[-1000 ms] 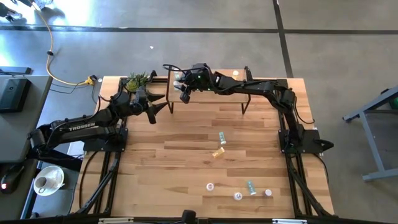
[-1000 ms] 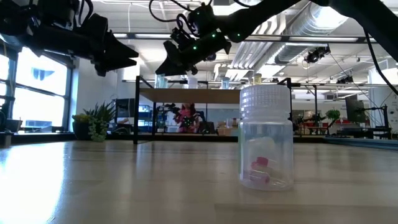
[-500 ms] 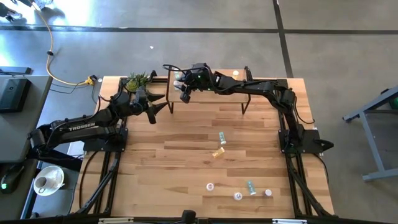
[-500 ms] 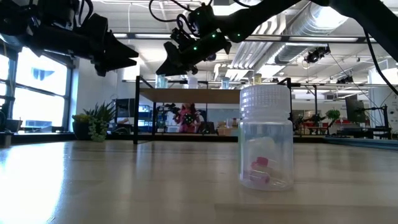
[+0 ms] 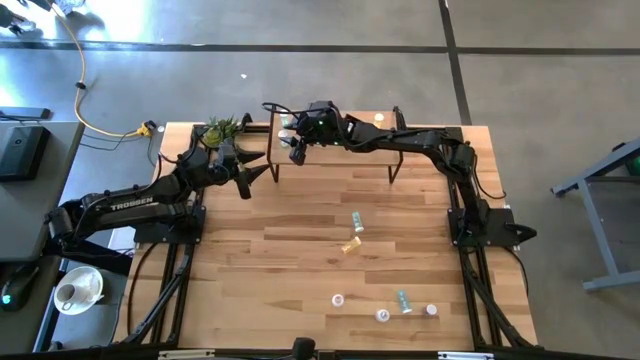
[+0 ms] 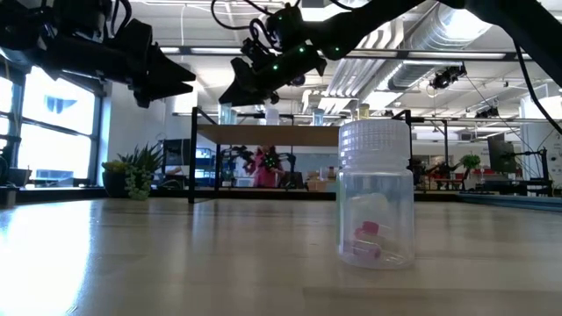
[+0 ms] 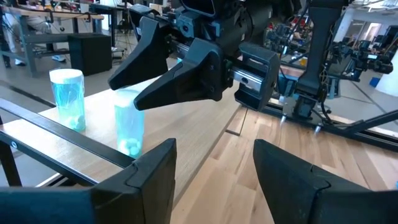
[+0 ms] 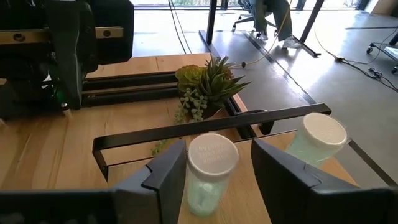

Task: Pick and place medicine bottles onto shelf by color
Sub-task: Put the left transparent pill bottle on the shelf aligned with the other transparent pill bottle

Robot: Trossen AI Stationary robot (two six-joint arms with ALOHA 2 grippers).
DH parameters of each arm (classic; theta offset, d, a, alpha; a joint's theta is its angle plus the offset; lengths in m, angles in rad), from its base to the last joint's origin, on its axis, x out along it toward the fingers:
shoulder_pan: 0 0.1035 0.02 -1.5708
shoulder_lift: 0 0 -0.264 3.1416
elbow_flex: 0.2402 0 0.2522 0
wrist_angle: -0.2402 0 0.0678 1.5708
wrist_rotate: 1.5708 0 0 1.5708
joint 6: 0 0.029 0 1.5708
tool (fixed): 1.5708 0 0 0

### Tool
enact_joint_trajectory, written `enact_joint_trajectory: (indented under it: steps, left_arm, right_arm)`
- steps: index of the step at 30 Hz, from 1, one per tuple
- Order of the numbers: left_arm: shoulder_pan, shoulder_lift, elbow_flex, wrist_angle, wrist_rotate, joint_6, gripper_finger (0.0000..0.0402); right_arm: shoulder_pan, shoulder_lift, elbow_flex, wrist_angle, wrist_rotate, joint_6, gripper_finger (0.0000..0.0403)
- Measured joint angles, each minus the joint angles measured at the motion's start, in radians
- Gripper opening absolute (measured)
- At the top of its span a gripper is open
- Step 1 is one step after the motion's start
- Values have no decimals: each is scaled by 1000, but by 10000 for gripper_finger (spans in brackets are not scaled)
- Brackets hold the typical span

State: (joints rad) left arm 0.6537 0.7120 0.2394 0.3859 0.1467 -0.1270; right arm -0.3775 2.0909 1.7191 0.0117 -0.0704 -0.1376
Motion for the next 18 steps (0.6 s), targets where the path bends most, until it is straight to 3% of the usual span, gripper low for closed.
enact_joint_trajectory:
  steps: [18]
  left_arm:
    - [0, 0, 0, 0, 0, 0, 200]
  right_arm:
    - [14, -66, 0, -54, 15, 2, 172]
